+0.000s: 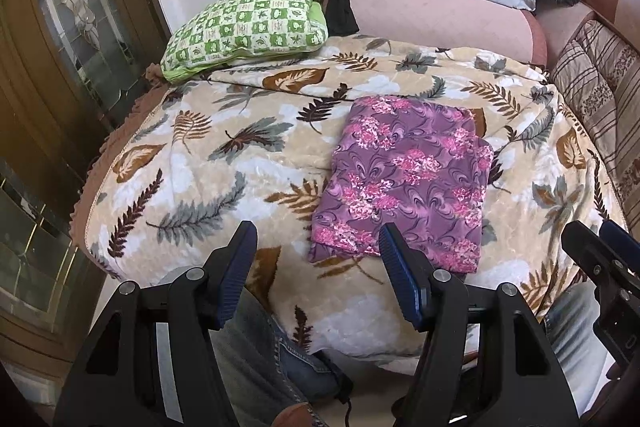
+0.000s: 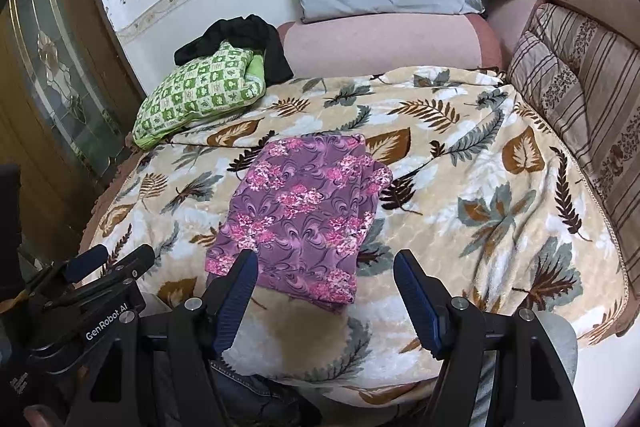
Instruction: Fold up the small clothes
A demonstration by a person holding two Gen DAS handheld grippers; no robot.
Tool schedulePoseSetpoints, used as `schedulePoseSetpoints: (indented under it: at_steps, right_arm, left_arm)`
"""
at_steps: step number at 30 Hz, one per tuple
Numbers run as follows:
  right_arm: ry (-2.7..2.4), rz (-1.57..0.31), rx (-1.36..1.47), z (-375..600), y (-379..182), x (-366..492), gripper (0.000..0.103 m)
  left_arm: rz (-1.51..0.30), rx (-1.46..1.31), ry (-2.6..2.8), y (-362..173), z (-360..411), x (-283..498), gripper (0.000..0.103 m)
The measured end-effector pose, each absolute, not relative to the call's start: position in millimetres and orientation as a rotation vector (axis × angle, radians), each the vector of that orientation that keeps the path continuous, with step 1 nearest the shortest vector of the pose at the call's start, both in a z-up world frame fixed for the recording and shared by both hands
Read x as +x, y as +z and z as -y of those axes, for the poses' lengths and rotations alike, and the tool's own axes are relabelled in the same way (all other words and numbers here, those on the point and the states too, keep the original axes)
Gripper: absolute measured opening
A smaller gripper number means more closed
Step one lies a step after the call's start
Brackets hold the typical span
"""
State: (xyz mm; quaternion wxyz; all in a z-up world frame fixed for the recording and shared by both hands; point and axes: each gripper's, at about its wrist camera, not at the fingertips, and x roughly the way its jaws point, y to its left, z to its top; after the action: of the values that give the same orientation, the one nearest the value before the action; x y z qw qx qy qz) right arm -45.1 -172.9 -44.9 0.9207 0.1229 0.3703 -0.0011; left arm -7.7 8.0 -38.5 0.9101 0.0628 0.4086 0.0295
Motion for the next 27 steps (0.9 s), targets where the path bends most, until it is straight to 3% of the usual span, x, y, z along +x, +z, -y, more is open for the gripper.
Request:
schedulePoseSetpoints:
  at_steps: [27]
  right_arm:
    - [-0.009, -0.767, 0.255, 176.9, -51.0, -37.6, 0.068]
  left_arm:
    - [-0.825, 0.145, 0.037, -43.2, -4.7, -5.3, 0.064]
